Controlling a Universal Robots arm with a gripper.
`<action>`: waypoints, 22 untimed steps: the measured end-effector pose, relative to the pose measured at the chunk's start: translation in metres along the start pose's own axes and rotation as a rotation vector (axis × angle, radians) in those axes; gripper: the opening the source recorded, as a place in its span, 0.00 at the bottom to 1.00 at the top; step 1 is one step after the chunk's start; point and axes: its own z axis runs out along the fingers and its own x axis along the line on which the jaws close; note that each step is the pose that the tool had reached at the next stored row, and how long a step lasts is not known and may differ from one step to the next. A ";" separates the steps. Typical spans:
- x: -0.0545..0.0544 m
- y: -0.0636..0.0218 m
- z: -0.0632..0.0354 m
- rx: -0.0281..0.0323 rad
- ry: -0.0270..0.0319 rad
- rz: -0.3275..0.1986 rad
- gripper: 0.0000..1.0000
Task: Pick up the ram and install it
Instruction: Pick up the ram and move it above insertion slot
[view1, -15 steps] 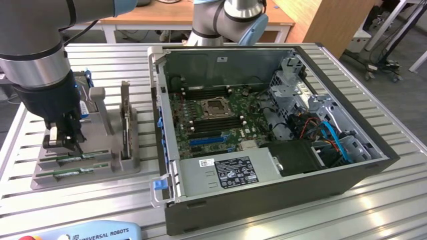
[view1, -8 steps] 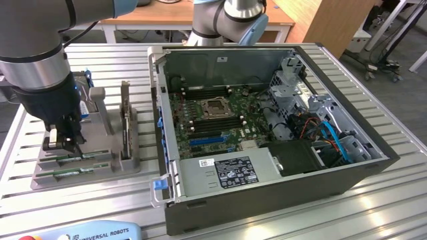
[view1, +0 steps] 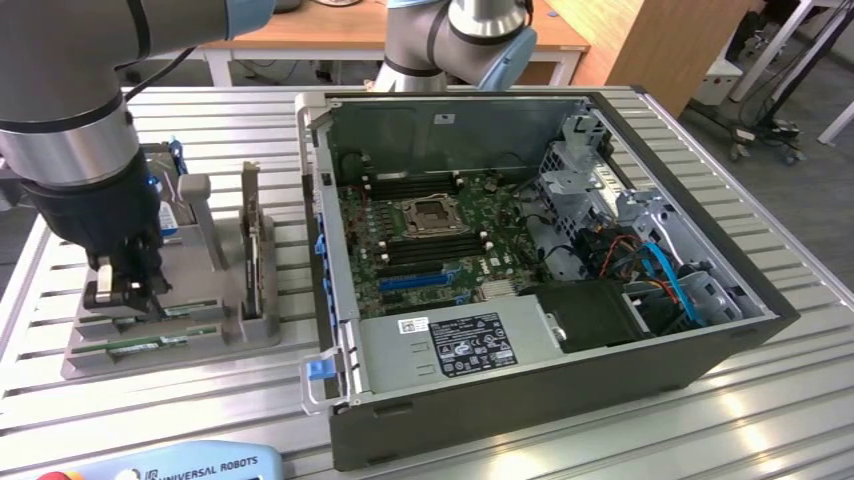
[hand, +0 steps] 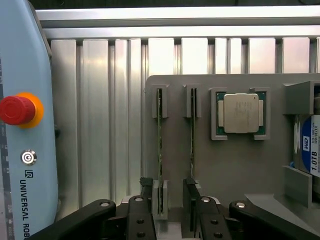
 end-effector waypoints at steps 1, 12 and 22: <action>0.001 0.0000 0.0001 0.0000 0.0000 0.000 0.38; 0.004 -0.0002 0.0063 -0.0001 0.0000 0.000 0.38; 0.004 -0.0006 0.0171 -0.0003 0.0000 -0.005 0.38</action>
